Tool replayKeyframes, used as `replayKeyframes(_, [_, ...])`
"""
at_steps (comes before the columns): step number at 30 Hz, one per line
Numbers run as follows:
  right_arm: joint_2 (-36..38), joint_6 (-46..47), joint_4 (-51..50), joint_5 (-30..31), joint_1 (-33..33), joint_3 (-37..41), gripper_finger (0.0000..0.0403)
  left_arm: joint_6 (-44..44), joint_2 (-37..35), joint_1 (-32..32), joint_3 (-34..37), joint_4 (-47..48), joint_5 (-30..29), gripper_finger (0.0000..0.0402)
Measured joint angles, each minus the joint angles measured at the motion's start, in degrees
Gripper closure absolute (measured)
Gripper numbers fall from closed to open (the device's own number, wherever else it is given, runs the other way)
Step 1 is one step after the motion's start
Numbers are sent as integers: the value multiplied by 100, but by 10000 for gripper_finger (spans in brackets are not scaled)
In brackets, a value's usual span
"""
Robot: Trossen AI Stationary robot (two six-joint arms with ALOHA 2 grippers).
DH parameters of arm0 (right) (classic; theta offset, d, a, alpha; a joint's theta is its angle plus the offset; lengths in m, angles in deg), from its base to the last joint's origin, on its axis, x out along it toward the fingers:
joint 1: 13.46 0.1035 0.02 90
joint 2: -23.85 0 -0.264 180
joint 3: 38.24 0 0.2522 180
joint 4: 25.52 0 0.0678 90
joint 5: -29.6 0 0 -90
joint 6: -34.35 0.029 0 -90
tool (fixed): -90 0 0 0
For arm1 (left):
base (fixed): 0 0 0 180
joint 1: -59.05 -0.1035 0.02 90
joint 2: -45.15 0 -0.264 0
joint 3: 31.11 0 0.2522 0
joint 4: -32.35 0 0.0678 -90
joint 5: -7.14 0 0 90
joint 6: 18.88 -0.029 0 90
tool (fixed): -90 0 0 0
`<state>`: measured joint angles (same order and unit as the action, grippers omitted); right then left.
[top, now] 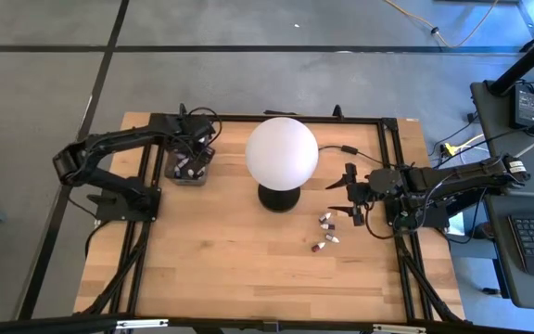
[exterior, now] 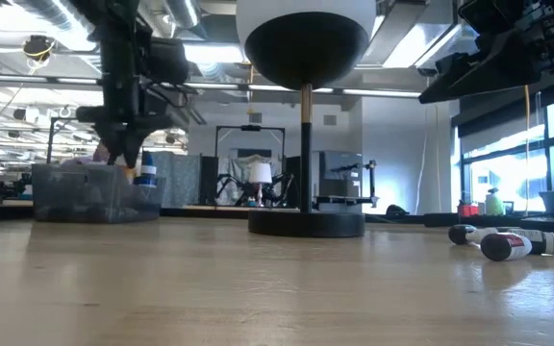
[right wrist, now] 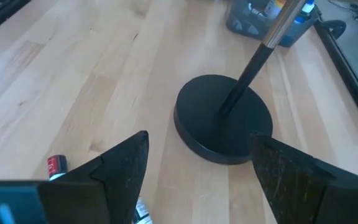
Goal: Pick & Place food coloring
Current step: Put the big yellow food coloring bottle into the black container
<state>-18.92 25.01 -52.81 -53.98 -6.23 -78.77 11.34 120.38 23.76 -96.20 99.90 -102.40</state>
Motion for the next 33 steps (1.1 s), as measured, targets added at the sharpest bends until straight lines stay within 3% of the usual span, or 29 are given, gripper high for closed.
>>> replayKeyframes(8, [1,0,-35,0,2,0,123,-52,-3,-213,36,-9,-285,274])
replayKeyframes(21, [1,-13,-100,1,2,0,123,50,-3,-285,35,-319,-103,256])
replayKeyframes(33, [1,-13,-100,0,2,0,123,-243,-74,-285,34,-259,-276,256])
